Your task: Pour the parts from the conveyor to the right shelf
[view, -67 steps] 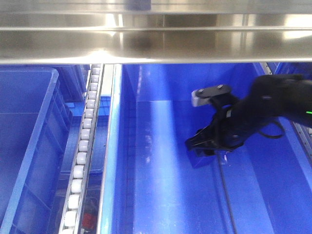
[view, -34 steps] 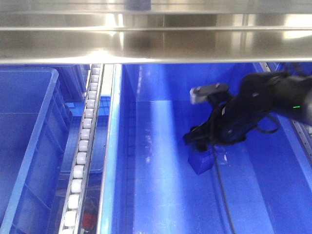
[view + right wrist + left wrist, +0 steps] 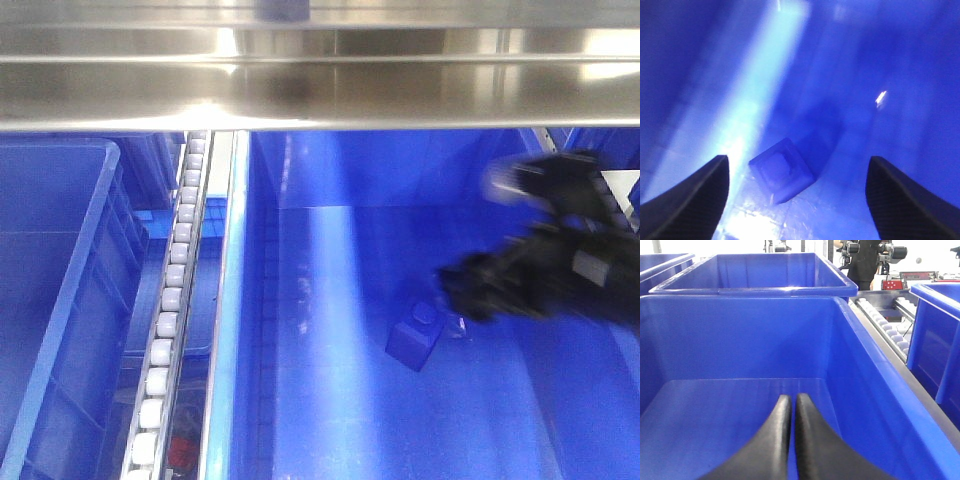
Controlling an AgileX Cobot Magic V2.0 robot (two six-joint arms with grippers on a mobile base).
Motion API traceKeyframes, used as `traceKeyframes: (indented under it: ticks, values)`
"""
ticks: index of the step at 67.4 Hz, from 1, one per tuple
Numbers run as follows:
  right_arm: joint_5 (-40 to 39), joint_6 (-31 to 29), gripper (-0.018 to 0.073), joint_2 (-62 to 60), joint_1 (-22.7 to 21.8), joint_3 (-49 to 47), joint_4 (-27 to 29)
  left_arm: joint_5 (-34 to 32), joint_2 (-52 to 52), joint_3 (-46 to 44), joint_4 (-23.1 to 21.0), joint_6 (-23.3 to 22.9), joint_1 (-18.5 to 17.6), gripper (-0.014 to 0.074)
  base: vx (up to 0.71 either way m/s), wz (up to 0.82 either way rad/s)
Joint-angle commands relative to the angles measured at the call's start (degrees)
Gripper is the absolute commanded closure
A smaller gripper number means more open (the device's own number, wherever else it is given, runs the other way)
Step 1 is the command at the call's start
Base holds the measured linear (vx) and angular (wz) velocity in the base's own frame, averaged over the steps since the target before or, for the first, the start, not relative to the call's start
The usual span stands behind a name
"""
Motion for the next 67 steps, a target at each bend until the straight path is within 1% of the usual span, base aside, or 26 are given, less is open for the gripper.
traceKeyframes:
  ticks: [1,20,37,46,51,54,58,67]
  values:
    - [-5.3,-0.3,0.0017,-7.3,-0.1,2.1,-0.2,-4.1,-0.3,-1.5,-0.4,-0.4,-0.1,0.0603,0.00,0.00]
    - [-5.2,-0.3,0.0017,-26.3,-0.1,10.8,-0.2,-4.1,-0.3,-1.5,-0.4,-0.4,-0.1,0.0603,0.00,0.00]
    - [-2.1,-0.3,0.0017,-48.8,-0.1,17.5,-0.3,-4.1,-0.3,-1.5,-0.4,-0.4,-0.1,0.0603,0.00,0.00]
    - [-0.7,-0.3,0.0017,-59.1,-0.1,19.9,-1.3,-4.1,-0.3,-1.5,-0.4,-0.4,-0.1,0.0603,0.00,0.00]
    - [-0.2,-0.3,0.0017,-64.0,-0.1,21.1,-3.7,-4.1,-0.3,-1.5,-0.4,-0.4,-0.1,0.0603,0.00,0.00]
    - [-0.2,-0.3,0.0017,-65.7,-0.2,22.2,-5.1,-4.1,-0.3,-1.5,-0.4,-0.4,-0.1,0.0603,0.00,0.00]
    - [0.4,0.0,0.0017,-65.1,-0.2,23.2,-6.4,-4.1,-0.3,-1.5,-0.4,-0.4,-0.1,0.0603,0.00,0.00]
    - [-0.2,0.2,0.0030,-64.2,-0.2,23.2,-6.1,-4.1,-0.3,-1.5,-0.4,-0.4,-0.1,0.0603,0.00,0.00]
